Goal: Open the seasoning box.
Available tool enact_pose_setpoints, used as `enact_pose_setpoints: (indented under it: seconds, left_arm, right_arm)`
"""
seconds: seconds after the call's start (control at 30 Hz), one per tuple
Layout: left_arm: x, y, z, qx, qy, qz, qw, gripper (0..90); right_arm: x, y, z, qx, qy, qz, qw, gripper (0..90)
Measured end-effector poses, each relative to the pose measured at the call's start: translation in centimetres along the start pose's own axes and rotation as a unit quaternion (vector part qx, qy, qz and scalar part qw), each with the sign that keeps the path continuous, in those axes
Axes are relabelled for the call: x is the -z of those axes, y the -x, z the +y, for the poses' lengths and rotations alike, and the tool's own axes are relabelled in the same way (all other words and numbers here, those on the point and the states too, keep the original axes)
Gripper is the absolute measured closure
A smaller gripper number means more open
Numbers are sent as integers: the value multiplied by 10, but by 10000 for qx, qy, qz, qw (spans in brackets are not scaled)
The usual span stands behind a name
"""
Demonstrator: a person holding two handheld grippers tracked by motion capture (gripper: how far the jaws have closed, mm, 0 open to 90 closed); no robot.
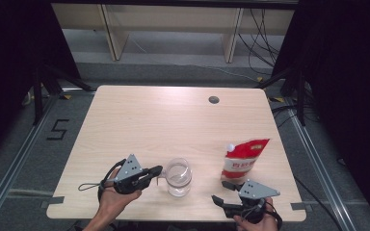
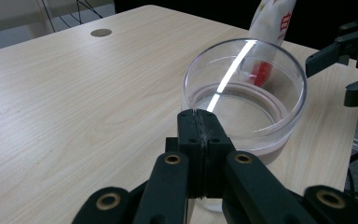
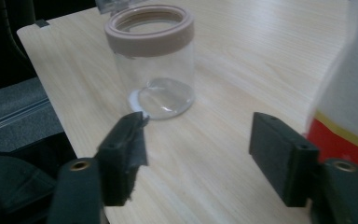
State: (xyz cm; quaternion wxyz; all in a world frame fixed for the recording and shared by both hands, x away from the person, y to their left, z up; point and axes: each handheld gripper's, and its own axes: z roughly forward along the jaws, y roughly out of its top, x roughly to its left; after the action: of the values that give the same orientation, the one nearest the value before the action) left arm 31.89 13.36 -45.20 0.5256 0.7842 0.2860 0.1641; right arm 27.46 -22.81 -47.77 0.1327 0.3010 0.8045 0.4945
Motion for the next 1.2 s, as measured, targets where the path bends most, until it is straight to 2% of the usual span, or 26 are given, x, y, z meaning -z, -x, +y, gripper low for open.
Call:
enact_pose_setpoints:
  seconds: [0.07,0.1,0.13,0.17,0.2,0.23,0.3,0.4,0.47,0.53,0.57,0.6,0.7,0.8,0.87,0.9,0.97,1.07,1.2]
  left_arm:
    - [0,0,0,40,5,-8,10000,886]
    - [0,0,0,-29,-8,-3,10000,886]
    - [0,1,0,37,-17,15,10000,886]
    - [0,0,0,19,3,7,10000,886]
    - [0,1,0,54,-8,17,10000,886]
    - [0,0,0,-8,20,-27,10000,886]
    - [0,0,0,21,10,-9,10000,887]
    - [0,0,0,25,12,-9,10000,888]
    - [0,0,0,12,14,-5,10000,889]
    - [0,0,-1,35,18,-12,10000,890]
    - [0,0,0,-19,14,-24,10000,890]
    - [0,0,-1,37,17,-13,10000,891]
    - [0,0,-1,19,22,-29,10000,891]
    - [0,0,-1,29,16,-3,10000,892]
    - [0,1,-1,18,19,-2,10000,891]
    - [0,1,-1,15,19,0,10000,892]
    - [1,0,-1,-24,-41,3,10000,892]
    - [0,0,-2,21,30,-15,10000,893]
    - [0,-1,-2,-29,50,-39,10000,888]
  right_arm:
    - [-4,-1,3,175,27,33,9998,473]
    - [-5,-5,7,100,22,54,9999,499]
    - [-8,-7,9,-13,127,107,9999,499]
    - [-9,-7,12,-75,172,103,9998,500]
    - [-13,-8,14,-14,287,152,9995,507]
    - [-16,-10,16,-41,271,130,9995,535]
    - [-21,-12,21,148,256,130,9995,613]
    - [-27,-15,28,394,433,79,9983,664]
    - [-33,-17,33,540,366,77,9978,710]
    - [-38,-19,35,633,323,146,9974,732]
    - [-38,-19,35,633,323,146,9974,732]
    - [-40,-20,36,662,344,128,9971,743]
    - [-45,-21,41,759,289,107,9966,761]
    - [-51,-22,47,839,337,210,9957,794]
    - [-52,-22,49,873,350,168,9954,816]
    - [-52,-23,51,927,267,81,9953,820]
    - [-53,-24,54,1040,228,84,9943,833]
    - [-55,-26,57,1089,218,85,9938,855]
    - [-56,-29,61,1138,317,86,9930,861]
